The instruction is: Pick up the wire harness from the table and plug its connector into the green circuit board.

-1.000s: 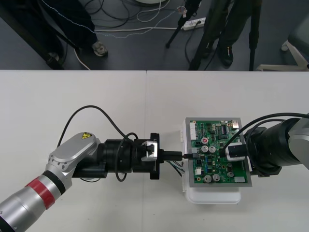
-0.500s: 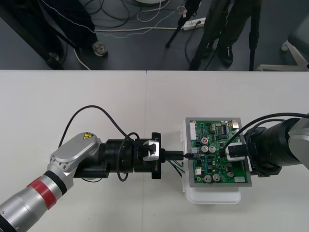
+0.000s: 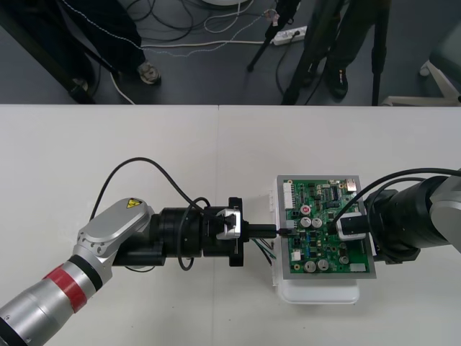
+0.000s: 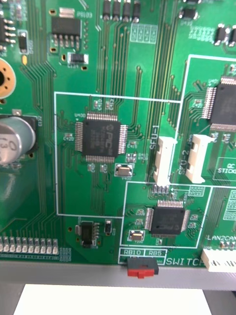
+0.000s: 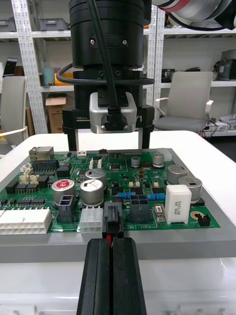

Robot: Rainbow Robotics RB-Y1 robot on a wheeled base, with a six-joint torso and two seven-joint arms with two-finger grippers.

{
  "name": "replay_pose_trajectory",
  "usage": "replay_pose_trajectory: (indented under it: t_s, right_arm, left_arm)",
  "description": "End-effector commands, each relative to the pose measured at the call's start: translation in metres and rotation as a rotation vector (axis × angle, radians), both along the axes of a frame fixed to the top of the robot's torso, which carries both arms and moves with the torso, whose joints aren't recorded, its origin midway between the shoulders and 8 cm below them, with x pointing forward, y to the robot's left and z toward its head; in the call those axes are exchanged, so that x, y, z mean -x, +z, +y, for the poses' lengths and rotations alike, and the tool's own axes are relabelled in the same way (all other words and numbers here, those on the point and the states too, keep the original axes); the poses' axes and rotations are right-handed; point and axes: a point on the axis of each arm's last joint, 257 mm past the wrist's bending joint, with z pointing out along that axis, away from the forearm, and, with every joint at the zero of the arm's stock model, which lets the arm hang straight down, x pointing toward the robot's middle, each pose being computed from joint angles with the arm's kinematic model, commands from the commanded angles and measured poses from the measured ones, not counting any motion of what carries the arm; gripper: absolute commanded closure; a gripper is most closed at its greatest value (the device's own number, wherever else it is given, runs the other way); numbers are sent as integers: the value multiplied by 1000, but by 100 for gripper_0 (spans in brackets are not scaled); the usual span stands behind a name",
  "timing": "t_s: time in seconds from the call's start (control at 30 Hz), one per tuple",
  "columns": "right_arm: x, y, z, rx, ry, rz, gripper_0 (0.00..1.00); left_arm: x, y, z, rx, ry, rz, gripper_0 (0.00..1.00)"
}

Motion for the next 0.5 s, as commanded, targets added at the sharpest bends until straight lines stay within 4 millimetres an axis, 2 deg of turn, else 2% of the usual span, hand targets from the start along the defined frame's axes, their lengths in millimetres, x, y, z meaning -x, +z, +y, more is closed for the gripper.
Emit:
replay_pose_trajectory:
  t_s: [0.03,0.43,0.47,0.5]
  right_arm:
    - [-5,9,14,-21,13,-18,0]
    - [-8,10,11,-7,10,-30,0]
    - [-8,10,10,-5,8,-30,0]
    - [-9,10,8,-1,6,-33,0]
  left_arm:
    - [1,20,-28,25,-25,-42,100]
    - [-6,13,-13,0,-10,-42,99]
    - [-6,13,-12,-2,-9,-40,97]
    - [-7,13,-10,-2,-6,-38,82]
